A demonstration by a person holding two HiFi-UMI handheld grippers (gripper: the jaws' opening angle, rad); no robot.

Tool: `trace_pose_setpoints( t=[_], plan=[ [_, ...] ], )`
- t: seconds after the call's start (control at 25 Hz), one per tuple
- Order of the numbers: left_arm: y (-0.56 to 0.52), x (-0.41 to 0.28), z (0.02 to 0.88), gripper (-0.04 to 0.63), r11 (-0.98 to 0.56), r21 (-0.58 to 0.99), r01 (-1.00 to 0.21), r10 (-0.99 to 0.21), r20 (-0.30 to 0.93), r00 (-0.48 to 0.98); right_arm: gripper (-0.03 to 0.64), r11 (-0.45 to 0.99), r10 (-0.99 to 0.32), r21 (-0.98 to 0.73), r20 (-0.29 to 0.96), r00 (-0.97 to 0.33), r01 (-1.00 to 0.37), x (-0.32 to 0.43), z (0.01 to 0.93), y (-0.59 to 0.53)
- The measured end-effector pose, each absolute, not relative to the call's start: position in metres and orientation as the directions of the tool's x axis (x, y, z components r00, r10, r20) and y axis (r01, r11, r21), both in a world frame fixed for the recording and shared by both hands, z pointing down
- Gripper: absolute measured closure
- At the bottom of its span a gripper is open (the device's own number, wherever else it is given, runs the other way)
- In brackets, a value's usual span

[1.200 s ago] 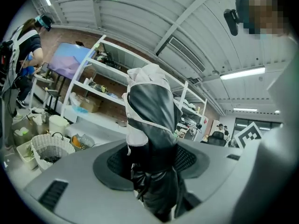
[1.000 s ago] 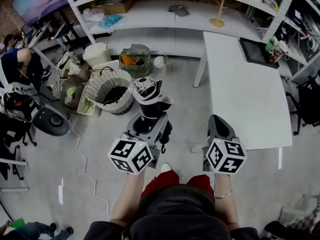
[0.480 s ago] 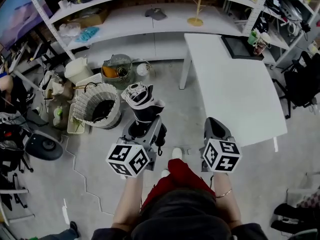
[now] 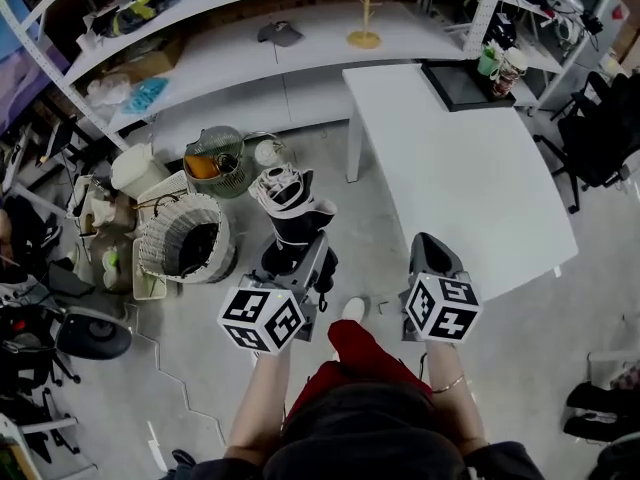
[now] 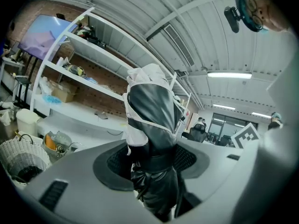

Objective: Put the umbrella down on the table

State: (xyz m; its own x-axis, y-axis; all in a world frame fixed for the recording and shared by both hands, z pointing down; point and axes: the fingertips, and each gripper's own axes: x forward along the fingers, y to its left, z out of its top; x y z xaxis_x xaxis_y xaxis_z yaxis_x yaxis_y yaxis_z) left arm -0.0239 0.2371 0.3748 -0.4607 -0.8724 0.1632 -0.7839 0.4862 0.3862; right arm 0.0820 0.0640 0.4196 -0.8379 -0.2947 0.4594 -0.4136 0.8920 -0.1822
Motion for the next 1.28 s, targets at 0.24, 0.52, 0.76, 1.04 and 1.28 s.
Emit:
trace_pose_setpoints(
  t=[0.24, 0.52, 0.76, 1.04, 1.28],
  plan=[
    [0.187, -0.062, 0.376, 0.360, 0.422, 0.369, -0.828, -0.907, 0.182, -0.381, 0.598, 0.847, -0.363, -0.202, 0.454, -0.814, -0.491, 0.051, 0.425, 0.025],
    [0.116, -0.103, 0.378, 0.360, 0.348, 0.363, -0.864, -0.935, 0.198, -0.293, 0.598, 0.798, -0.422, -0.220, 0.461, -0.781, -0.561, 0.031, 0.431, -0.019],
    [0.058, -0.124, 0.381, 0.360, 0.259, 0.348, -0.901, -0.958, 0.213, -0.193, 0.598, 0.755, -0.468, -0.226, 0.472, -0.747, -0.616, 0.029, 0.437, -0.046],
    [-0.001, -0.167, 0.386, 0.362, 0.202, 0.346, -0.916, -0.963, 0.239, -0.122, 0.598, 0.688, -0.533, -0.236, 0.477, -0.699, -0.686, 0.013, 0.438, -0.071],
    [-0.058, -0.204, 0.395, 0.360, 0.077, 0.382, -0.921, -0.967, 0.254, 0.025, 0.598, 0.573, -0.637, -0.220, 0.486, -0.598, -0.789, -0.015, 0.438, -0.106]
  ],
)
